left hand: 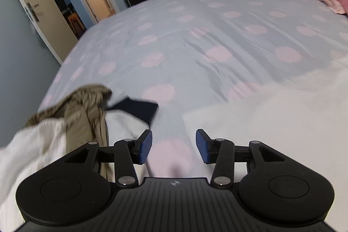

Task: Fold clothes

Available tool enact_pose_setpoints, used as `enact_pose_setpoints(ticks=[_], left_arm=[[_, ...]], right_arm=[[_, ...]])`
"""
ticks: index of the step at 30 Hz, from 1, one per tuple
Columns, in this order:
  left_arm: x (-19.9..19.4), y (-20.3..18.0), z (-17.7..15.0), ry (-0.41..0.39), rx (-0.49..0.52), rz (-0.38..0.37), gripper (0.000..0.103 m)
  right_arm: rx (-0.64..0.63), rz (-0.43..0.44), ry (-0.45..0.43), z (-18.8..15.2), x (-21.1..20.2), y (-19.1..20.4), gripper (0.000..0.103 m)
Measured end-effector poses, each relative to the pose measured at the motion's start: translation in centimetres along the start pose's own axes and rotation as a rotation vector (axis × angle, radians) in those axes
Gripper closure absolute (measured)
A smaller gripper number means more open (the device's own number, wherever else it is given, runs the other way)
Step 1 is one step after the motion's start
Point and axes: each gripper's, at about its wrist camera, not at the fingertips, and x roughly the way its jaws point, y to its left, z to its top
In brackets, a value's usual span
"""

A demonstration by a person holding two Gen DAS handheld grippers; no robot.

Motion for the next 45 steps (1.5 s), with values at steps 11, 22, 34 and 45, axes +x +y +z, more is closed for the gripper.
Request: enact_pose_setpoints(ticks=[11, 22, 34, 45], left_arm=[[-7.2, 0.0, -10.8, 0.097, -0.123, -0.170, 0.061], [-6.3, -0.4, -15.2, 0.182, -0.315, -0.225, 0.062], [-7.1, -2.5, -14.7, 0.193, -0.152, -0.180, 0.102], [-8.2, -1.4, -15.4, 0.196, -0.156, -0.085, 0.090]], right_arm=[[0.248, 0.244, 0.076, -10.8, -9.2, -0.1, 0.070], [0.629, 0.384, 0.184, -16.9, -8.0, -2.3, 0.071], [0.560, 0.386, 0.201, -16.3, -7.8, -2.3, 0.098], [0.585, 0.348, 0.227, -17.6, -8.3, -3.6, 0.093]])
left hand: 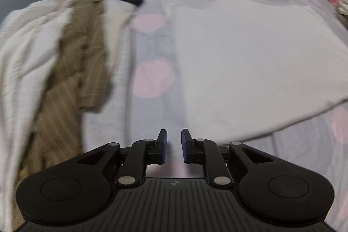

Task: Fold clothes

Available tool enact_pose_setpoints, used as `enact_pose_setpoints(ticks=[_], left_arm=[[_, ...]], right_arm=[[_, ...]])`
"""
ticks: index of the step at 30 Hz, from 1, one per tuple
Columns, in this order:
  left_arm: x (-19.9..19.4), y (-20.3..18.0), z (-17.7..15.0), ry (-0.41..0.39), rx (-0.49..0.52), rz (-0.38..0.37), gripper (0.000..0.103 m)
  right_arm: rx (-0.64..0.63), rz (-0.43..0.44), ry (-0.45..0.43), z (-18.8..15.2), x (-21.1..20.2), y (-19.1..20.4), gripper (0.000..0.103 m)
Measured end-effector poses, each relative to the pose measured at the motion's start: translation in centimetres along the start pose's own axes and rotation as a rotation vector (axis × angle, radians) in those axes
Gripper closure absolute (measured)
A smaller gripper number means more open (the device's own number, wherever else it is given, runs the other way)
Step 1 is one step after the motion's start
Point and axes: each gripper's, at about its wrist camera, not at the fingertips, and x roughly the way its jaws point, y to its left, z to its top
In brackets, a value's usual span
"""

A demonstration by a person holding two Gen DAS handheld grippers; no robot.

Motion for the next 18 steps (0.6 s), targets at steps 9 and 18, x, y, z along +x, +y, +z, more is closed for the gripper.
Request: enact_pose_setpoints(ticks=[9, 18], left_arm=[[-0.9, 1.8, -0.6, 0.005, -0.359, -0.199, 0.058], [2.0, 3.5, -2.7, 0.077, -0.698, -0.374, 0.049]], right_arm=[[0.208, 0.102, -0.018, -0.4, -2.1, -1.6, 0.061], [0.482, 0.260, 0.058, -1.2, 0.0, -2.2, 0.048]])
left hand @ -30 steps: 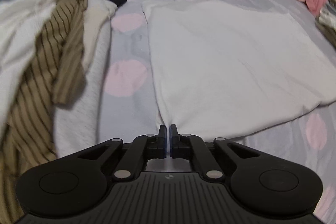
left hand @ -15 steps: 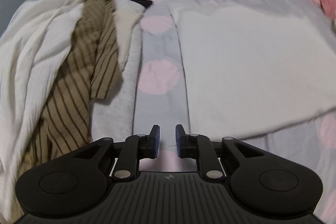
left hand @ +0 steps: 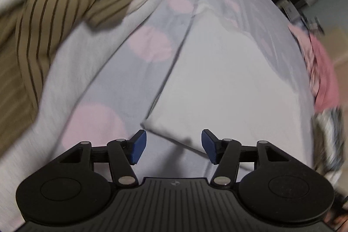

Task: Fold clothes

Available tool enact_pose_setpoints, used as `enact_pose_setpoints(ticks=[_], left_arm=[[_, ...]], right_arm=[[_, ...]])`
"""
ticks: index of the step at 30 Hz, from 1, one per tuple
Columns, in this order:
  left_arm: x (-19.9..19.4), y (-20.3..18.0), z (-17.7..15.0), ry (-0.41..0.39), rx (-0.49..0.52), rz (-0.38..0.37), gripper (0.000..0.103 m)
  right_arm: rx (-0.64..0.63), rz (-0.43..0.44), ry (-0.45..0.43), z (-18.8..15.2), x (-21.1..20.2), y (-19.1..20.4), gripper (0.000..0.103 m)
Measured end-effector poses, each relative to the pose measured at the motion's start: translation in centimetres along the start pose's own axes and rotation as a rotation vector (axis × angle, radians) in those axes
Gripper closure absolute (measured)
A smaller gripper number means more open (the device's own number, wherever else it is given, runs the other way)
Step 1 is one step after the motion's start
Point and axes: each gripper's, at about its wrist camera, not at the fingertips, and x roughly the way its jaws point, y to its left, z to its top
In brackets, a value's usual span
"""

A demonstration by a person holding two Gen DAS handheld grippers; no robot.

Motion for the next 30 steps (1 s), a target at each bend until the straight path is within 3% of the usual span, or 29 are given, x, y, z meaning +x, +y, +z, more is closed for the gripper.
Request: enact_pose_setpoints(ticks=[5, 11, 14, 16, 19, 21, 30], left_arm=[[1.3, 1.1, 0.3, -0.003, -0.099, -0.044, 0.049], [2.5, 0.6, 0.5, -0.023, -0.110, -0.042, 0.048], [2.8, 0.2, 0.6, -0.039, -0.105, -0.020, 0.056], [2.8, 0.0, 0.7, -0.052, -0.100, -0.004, 0.071], [2.5, 0.3, 0.8, -0.062, -0.120, -0.014, 0.092], [2.2, 0.4, 1.0, -0.065, -0.138, -0.030, 0.094], [-3.1, -2.8, 1.9, -0.125, -0.036, -0.018, 0.095]], right_arm=[[0.106, 0.043, 0.050, 0.2, 2.1, -1.4, 0.050], [0.169, 0.078, 0.027, 0.5, 3.6, -1.9, 0.050], [0.185, 0.078, 0.006, 0.7, 4.1, -1.6, 0.051], [0.177, 0.058, -0.007, 0.8, 4.3, -1.2, 0.060], [0.185, 0.043, -0.028, 0.7, 4.2, -1.2, 0.083], [0.195, 0.051, -0.036, 0.8, 4.0, -1.3, 0.093], [0.143, 0.023, -0.102, 2.1, -0.8, 1.9, 0.097]])
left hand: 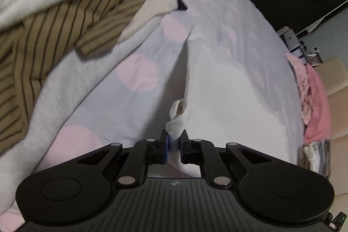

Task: Fold clothes

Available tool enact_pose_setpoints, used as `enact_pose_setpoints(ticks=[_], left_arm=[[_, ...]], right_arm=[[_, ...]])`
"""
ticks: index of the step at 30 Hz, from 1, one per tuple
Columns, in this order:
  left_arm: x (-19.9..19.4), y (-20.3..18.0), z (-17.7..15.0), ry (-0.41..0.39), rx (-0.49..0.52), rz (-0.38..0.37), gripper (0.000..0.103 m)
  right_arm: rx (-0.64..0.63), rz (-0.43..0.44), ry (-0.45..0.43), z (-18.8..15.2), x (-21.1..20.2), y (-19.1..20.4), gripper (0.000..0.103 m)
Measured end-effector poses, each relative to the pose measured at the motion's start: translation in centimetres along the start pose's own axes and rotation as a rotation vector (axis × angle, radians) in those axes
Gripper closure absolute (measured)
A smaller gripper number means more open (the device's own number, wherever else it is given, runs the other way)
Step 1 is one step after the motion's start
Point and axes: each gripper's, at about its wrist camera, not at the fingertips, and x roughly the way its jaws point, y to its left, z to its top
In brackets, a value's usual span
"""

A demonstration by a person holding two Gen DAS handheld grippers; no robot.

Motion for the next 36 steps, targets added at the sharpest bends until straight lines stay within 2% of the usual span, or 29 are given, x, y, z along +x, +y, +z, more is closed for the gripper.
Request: enact_pose_setpoints(ticks=[5, 13, 17, 23, 29, 34, 36], left_arm=[[-3.5, 0.2, -0.7, 0.007, 0.031, 0.016, 0.095], [-7.6, 3.1, -4.8, 0.060, 0.057, 0.041, 0.095], [-9.3, 3.6, -7.1, 0.050, 0.137, 0.084, 0.095], [-9.2, 3.7, -10.2, 0.082, 0.257, 0.194, 0.095], [-6.7, 3.7, -11.8, 0.135, 0.374, 0.304, 0.091], [-7.0, 3.0, -12.4, 0.132, 0.455, 0.361, 0.082], [-7.4, 2.7, -12.4, 0.109, 0.475, 0.398, 0.079]], right_arm=[[-0.073, -0.039, 0.009, -0.6, -4.1, 1.4, 0.098], [-0.086, -0.071, 0.109, -6.6, -7.9, -2.6, 0.097], [-0.168, -0.090, 0.127, -9.1, -9.3, -3.6, 0.098], [-0.314, -0.177, 0.184, -13.3, -9.0, -4.1, 0.098], [-0.361, -0.232, 0.230, -14.3, -6.9, -4.5, 0.097], [-0.405, -0.256, 0.244, -14.3, -7.1, -4.3, 0.087], [-0.416, -0.281, 0.233, -14.2, -7.4, -4.4, 0.073]])
